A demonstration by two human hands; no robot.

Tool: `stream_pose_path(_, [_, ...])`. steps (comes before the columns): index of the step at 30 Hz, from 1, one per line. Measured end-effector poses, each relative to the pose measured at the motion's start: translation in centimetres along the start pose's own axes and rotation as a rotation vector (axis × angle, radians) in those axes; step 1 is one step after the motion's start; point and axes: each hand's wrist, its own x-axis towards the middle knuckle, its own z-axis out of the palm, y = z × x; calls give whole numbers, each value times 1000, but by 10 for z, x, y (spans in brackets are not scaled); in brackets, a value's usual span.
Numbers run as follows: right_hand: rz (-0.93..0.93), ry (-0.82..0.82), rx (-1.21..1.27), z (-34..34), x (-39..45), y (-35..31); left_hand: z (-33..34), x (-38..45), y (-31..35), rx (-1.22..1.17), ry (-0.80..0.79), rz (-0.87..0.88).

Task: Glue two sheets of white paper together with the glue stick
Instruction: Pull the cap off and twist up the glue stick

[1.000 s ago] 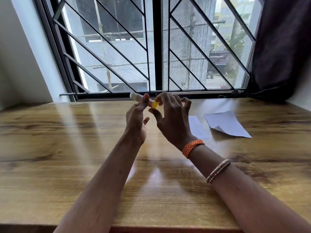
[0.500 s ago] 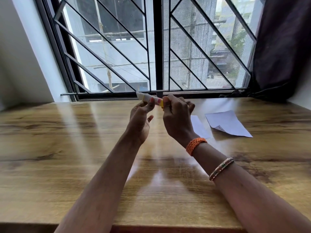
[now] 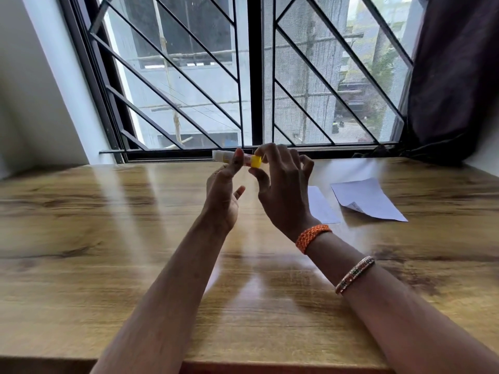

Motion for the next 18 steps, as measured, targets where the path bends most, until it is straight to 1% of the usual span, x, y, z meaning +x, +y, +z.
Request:
stream_pose_path(5, [-21, 1, -55, -1, 4, 8, 0, 1, -2, -1, -8, -1])
stream_pose_path(6, [2, -15, -46, 1, 5, 9, 1, 1, -2, 9, -14, 3])
stream_pose_path(7, [50, -41, 3, 2, 5, 10, 2, 0, -2, 19, -23, 10])
stream_pose_path(9, [188, -89, 212, 3, 6, 10, 4, -1, -3, 36, -54, 23])
stream_pose_path(11, [327, -81, 392, 3, 7, 9, 6, -2, -4, 76, -111, 45])
stream_pose_path(14, [430, -17, 479, 2, 11, 11, 9, -7, -5, 125, -150, 83])
stream_pose_path(18, [479, -34, 502, 4, 11, 14, 10, -10, -6, 139, -114, 95])
